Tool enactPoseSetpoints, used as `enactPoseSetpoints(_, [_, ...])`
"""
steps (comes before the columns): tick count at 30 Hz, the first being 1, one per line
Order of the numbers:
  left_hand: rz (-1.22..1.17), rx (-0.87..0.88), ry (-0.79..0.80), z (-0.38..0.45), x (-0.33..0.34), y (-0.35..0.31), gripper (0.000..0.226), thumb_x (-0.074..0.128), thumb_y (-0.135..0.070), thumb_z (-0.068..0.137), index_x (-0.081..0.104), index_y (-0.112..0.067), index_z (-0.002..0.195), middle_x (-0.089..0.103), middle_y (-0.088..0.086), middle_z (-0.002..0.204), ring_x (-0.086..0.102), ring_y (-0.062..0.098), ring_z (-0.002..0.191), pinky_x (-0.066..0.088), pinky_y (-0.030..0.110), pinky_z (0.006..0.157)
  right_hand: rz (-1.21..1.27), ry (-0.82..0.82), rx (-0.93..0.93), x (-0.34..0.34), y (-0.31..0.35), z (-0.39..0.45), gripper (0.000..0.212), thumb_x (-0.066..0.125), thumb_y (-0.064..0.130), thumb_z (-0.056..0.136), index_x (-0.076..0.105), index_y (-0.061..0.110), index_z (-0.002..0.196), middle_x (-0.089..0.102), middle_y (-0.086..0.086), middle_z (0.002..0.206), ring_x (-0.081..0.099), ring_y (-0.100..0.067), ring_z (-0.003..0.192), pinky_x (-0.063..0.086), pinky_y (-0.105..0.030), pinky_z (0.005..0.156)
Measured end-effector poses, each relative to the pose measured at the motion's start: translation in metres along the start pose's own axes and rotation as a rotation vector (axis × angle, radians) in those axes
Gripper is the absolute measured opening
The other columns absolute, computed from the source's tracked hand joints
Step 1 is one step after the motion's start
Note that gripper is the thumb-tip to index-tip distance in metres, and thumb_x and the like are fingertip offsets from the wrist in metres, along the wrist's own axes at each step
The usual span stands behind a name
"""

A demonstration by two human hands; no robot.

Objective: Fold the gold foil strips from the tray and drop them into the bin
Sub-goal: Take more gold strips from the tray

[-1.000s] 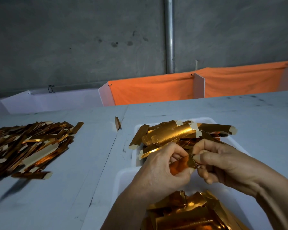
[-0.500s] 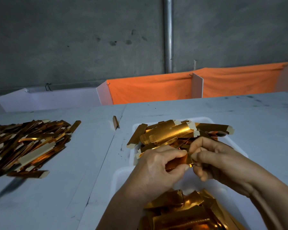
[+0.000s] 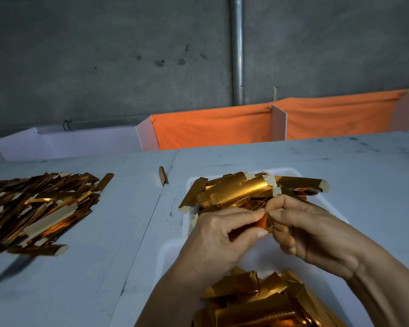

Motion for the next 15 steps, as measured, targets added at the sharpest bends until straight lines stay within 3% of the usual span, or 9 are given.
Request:
enactPoseSetpoints(4, [-0.095,-0.047,0.015,0.0012,-0.0006,0.0001,0.030,0.063,-0.040,0.082,0.059,-0.044,0.112,0.067,-0.022,0.106,0.060,-0.002,0.106,0.051,0.023,0.088,0.089,0.048,-0.021,0.0031,0.0001,-0.0003,0.012,0.055,0.010,0.083,0.065,0.008,0.090,0.040,-0.003,0.058,0.042,-0.009,0.042,0.040,-0.018,0.039])
enactPoseSetpoints(8, [-0.164,-0.041,0.003,0.0027,-0.0033,-0.0029,0.020,0.064,-0.043,0.080,0.057,-0.036,0.097,0.069,-0.016,0.090,0.065,0.003,0.090,0.048,0.015,0.072,0.098,0.075,-0.020,0.0067,-0.0007,0.0003,0.015,0.056,0.014,0.084,0.069,0.009,0.089,0.038,-0.002,0.056,0.042,-0.008,0.043,0.039,-0.018,0.040])
enactPoseSetpoints(15, [-0.180,-0.028,0.019,0.0019,-0.0024,-0.0006,0.011,0.065,-0.035,0.082,0.062,-0.034,0.092,0.069,-0.009,0.087,0.065,0.007,0.083,0.048,0.017,0.070,-0.024,0.045,-0.046,0.0042,-0.0016,0.0021,0.014,0.062,0.018,0.080,0.068,0.009,0.087,0.047,-0.005,0.058,0.053,-0.013,0.048,0.048,-0.020,0.046])
Point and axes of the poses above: each hand's wrist, its own z-axis towards the middle knuckle, its own x-axis out of the palm, y = z × x, the point moved 7 cm from there along z, towards the middle knuckle
